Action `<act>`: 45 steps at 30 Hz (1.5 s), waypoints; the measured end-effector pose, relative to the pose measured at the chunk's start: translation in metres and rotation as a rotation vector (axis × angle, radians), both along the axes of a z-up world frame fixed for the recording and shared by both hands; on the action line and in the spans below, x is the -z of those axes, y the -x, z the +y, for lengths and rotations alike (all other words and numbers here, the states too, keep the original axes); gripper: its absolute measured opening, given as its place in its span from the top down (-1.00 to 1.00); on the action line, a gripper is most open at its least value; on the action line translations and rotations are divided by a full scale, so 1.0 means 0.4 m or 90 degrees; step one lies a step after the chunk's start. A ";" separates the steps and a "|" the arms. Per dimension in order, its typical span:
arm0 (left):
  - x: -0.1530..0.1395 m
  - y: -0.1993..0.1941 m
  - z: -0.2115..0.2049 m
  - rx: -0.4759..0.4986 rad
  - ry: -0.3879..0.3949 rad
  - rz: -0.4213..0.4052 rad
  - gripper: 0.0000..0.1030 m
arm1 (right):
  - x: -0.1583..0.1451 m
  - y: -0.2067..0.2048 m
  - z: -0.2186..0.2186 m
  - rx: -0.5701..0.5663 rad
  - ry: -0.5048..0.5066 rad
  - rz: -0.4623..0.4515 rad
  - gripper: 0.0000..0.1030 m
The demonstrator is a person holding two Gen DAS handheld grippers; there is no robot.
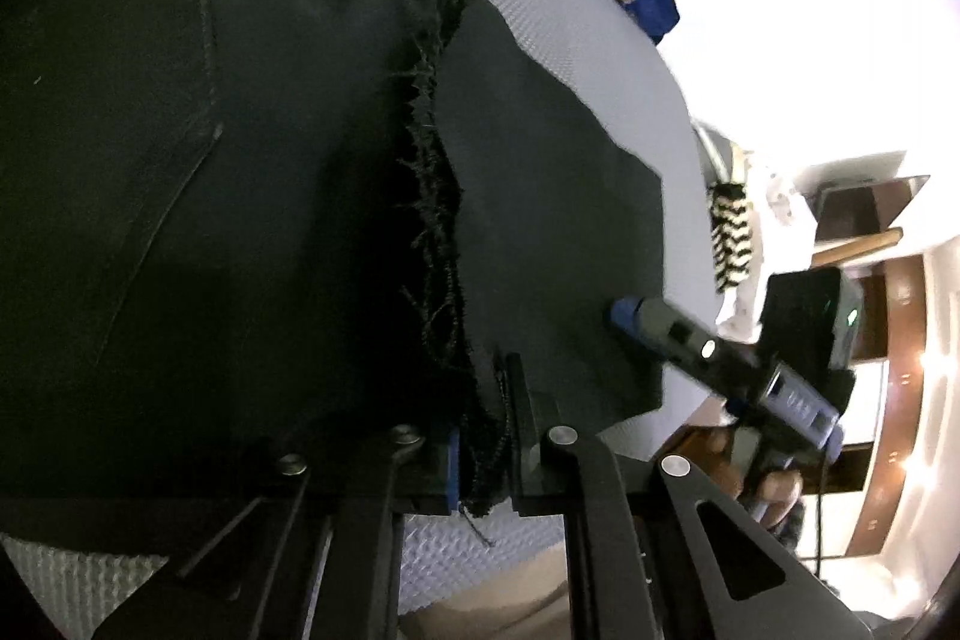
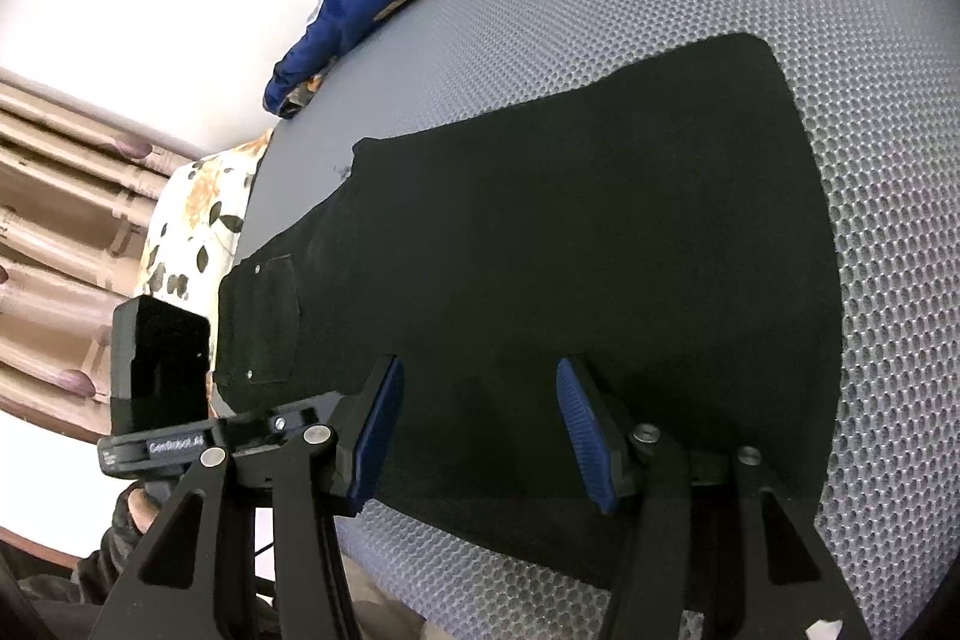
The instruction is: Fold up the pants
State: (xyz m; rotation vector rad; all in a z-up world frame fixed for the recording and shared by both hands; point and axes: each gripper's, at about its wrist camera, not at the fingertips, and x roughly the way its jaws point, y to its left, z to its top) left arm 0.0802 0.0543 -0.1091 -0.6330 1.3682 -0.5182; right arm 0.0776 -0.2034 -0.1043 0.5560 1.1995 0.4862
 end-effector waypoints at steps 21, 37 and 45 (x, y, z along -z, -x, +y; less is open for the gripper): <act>-0.142 -0.116 -0.100 0.083 -0.183 -0.301 0.60 | -0.069 -0.139 -0.039 0.038 0.263 -0.098 0.00; -0.044 -0.250 -0.129 0.093 -0.217 -0.237 0.60 | -0.059 -0.184 -0.038 0.026 0.301 -0.087 0.06; -0.062 -0.130 -0.032 0.092 -0.230 -0.219 0.25 | -0.050 -0.058 0.003 -0.024 0.289 -0.055 0.05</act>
